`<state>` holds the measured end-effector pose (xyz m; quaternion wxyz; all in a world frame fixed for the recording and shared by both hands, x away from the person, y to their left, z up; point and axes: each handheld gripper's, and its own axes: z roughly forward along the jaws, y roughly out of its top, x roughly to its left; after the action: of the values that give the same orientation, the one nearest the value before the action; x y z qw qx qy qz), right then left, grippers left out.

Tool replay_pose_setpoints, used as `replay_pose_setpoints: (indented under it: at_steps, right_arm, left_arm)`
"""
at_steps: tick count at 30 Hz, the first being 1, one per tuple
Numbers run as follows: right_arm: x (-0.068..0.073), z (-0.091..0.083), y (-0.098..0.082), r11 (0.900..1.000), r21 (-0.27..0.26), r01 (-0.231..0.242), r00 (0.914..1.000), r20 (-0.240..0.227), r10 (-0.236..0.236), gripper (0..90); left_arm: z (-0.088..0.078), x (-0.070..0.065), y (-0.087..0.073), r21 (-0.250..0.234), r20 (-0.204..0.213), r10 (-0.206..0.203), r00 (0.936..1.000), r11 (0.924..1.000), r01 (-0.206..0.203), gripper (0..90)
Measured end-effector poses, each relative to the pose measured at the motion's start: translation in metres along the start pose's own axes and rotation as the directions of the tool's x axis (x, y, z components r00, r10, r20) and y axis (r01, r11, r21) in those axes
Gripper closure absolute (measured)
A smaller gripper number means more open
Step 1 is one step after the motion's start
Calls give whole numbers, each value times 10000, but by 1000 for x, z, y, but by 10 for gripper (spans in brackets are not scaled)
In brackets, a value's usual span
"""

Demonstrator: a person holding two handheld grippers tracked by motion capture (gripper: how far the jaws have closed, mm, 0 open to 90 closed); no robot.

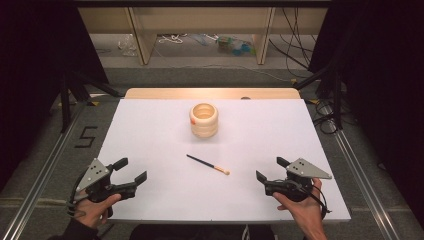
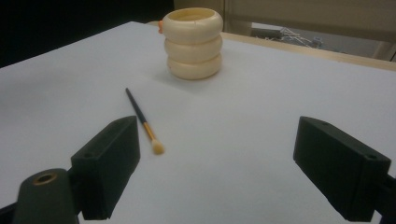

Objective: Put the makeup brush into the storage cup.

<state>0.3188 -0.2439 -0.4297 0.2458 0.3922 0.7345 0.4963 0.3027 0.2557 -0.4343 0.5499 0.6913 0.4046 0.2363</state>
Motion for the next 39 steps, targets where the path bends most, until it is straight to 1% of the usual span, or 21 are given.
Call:
replay_pose_setpoints:
  at_steps: [3,4,7,11,12,13,14,18,21,22,24,26,27,29,31,32,33,34,35,36,39]
  right_arm:
    - [0,1,0,10000,-69,19,10000,-24,-19,157]
    - [0,2,1,10000,-33,-26,9999,-109,26,157]
    - [0,4,1,10000,-51,48,10000,-74,-48,157]
    - [1,5,2,9998,151,114,9999,-113,-112,157]
    - [1,6,3,9998,106,152,9997,-195,-150,157]
    - [1,6,4,9994,291,183,9997,-178,-178,157]
    - [2,6,5,9990,368,271,9991,-332,-259,157]
    - [2,8,7,9979,552,349,9987,-380,-329,157]
    - [4,12,12,9962,691,522,9975,-503,-488,157]
    - [5,13,16,9939,916,619,9967,-590,-566,157]
    - [5,15,18,9926,995,693,9962,-604,-635,157]
    - [6,20,24,9869,1396,814,9946,-747,-715,157]
    - [6,20,24,9869,1396,814,9946,-747,-715,157]
    - [6,24,30,9819,1592,1030,9923,-840,-905,158]
    - [8,29,37,9743,1926,1163,9900,-1013,-982,158]
    - [10,35,44,9671,2119,1405,9863,-1148,-1182,165]
    - [10,35,44,9671,2119,1405,9863,-1148,-1182,165]
    - [11,37,46,9628,2224,1537,9839,-1249,-1282,174]
    - [12,41,49,9551,2457,1656,9813,-1378,-1347,183]
    - [14,43,51,9518,2550,1705,9803,-1415,-1377,180]
    - [17,52,57,9366,2931,1921,9757,-1593,-1502,177]
  left_arm:
    - [0,0,0,18,-25,12,10000,10000,-12,158]
    - [0,0,0,28,-30,14,10000,10000,-14,157]
    - [-1,0,0,25,-43,22,10000,10000,-22,158]
    - [-1,0,0,-20,-11,-7,10000,10000,7,157]
    - [-1,0,0,28,-57,22,10000,10000,-21,158]
    - [-1,0,0,33,-54,41,10000,10000,-41,158]
    - [-1,0,0,45,-56,37,10000,10000,-37,158]
    - [-1,0,0,39,-69,33,10000,10000,-32,158]
    - [-1,0,0,46,-79,48,10000,10000,-47,158]
    - [-1,-1,-1,71,-86,29,10000,10000,-28,158]
    - [-1,-1,-1,71,-85,40,10000,10000,-39,158]
    - [-1,-1,0,67,-76,43,10000,10000,-43,157]
    - [-1,-1,0,67,-76,43,10000,10000,-43,158]
    - [0,-1,0,65,-67,58,10000,10000,-57,158]
    - [0,-1,0,68,-33,49,10000,10000,-48,157]
    - [0,-1,0,68,-27,46,10000,10000,-45,158]
    - [0,-1,0,83,-53,43,10000,10000,-42,158]
    - [0,-1,0,91,-41,42,10000,10000,-41,157]
    - [0,-1,0,96,-36,36,10000,9999,-36,158]
    - [0,-1,0,103,-29,40,10000,9999,-39,157]
    - [1,-1,0,111,-3,39,10000,9999,-39,157]
